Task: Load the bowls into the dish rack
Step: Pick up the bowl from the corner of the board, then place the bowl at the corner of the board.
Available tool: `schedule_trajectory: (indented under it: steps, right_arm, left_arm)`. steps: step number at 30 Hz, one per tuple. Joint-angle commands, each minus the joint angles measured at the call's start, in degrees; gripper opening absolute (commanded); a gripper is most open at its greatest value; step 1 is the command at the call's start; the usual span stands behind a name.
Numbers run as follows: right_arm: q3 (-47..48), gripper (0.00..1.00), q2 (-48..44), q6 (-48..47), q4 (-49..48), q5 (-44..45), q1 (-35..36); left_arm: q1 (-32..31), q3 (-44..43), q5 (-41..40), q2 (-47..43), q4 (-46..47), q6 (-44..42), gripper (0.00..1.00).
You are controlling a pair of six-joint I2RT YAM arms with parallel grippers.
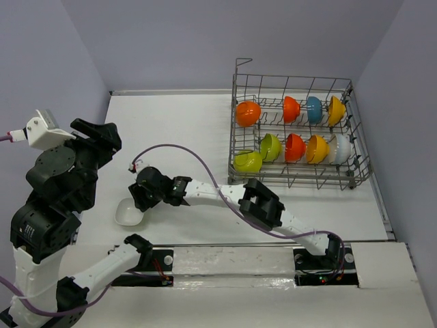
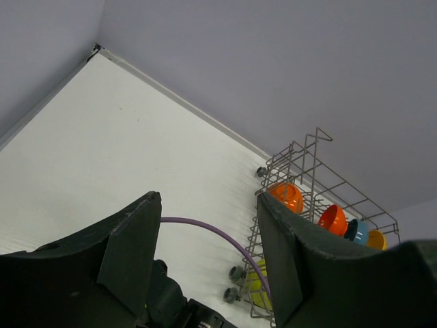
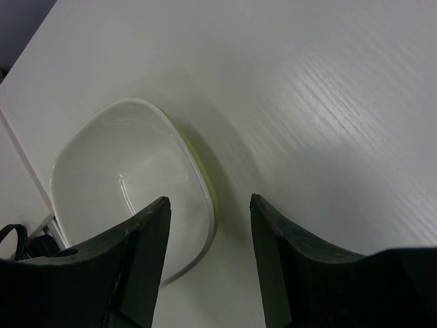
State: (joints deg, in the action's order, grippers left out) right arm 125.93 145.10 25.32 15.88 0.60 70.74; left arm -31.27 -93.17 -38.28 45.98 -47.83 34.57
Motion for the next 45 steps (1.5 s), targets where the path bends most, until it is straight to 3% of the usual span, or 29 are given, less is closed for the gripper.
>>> schedule_trajectory:
  steps: [1, 6, 11, 16, 23, 30, 45]
  right_arm:
    - [3.44, 0.53, 1.06, 0.34, -1.38, -0.07, 0.98]
    - [3.27, 0.42, 1.24, 0.26, -1.29, 0.36, 0.98]
    - [2.66, 0.22, 0.63, 0.17, -1.29, 1.51, 0.98]
    - [0.81, 0.09, -1.30, -0.62, -0.76, 6.49, 0.98]
    - [-4.81, 0.08, -6.05, -3.61, 2.22, 22.59, -0.85]
    - [-14.38, 0.07, -12.90, -2.82, 2.58, 25.93, -6.31]
    - [-25.82, 0.11, -20.46, 0.08, 3.46, 28.23, -9.74]
  left_arm:
    - [0.24, -0.35, -0.57, -0.54, 1.78, -0.11, 0.67]
    - [0.24, -0.35, -0.30, -0.54, 1.78, -0.11, 0.67]
    - [0.24, 0.00, 0.14, -0.62, 1.87, -0.11, 0.67]
    - [0.24, 0.35, 0.84, -0.36, 1.87, -0.03, 0.67]
    - [0.33, 1.67, 2.33, -0.54, 3.01, -0.03, 0.67]
    - [0.24, 3.25, 3.56, -0.97, 4.42, -0.29, 0.67]
    - [0.24, 4.66, 5.59, -1.68, 6.00, -1.08, 0.67]
